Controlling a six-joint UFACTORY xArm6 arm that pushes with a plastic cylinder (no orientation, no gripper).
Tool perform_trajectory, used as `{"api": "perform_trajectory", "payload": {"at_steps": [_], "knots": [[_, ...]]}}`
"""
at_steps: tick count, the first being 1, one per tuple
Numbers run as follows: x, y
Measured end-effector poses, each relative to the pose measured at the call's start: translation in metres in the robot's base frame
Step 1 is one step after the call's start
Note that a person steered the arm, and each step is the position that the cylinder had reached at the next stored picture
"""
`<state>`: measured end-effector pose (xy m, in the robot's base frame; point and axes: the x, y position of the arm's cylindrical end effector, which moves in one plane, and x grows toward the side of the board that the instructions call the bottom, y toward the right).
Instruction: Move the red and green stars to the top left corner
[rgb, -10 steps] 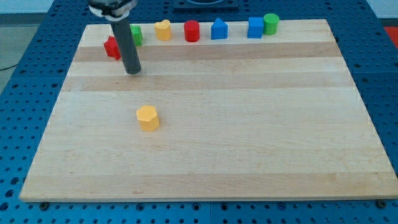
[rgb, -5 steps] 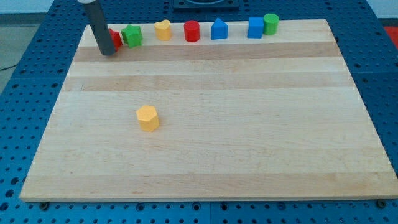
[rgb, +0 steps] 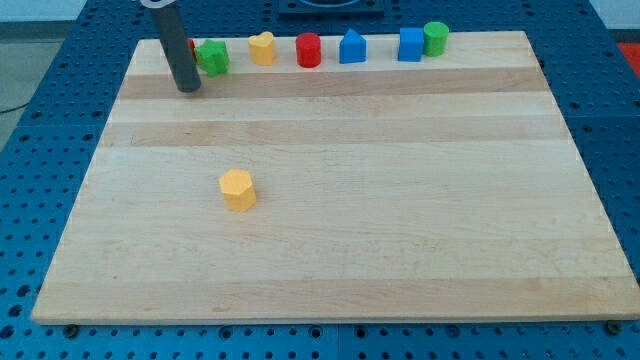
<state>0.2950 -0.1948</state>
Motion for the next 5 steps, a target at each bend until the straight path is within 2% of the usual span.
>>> {"api": "perform_trajectory", "payload": {"at_steps": [2,5], "knots": [[-0.02,0.026],[-0.042,0.028]]}}
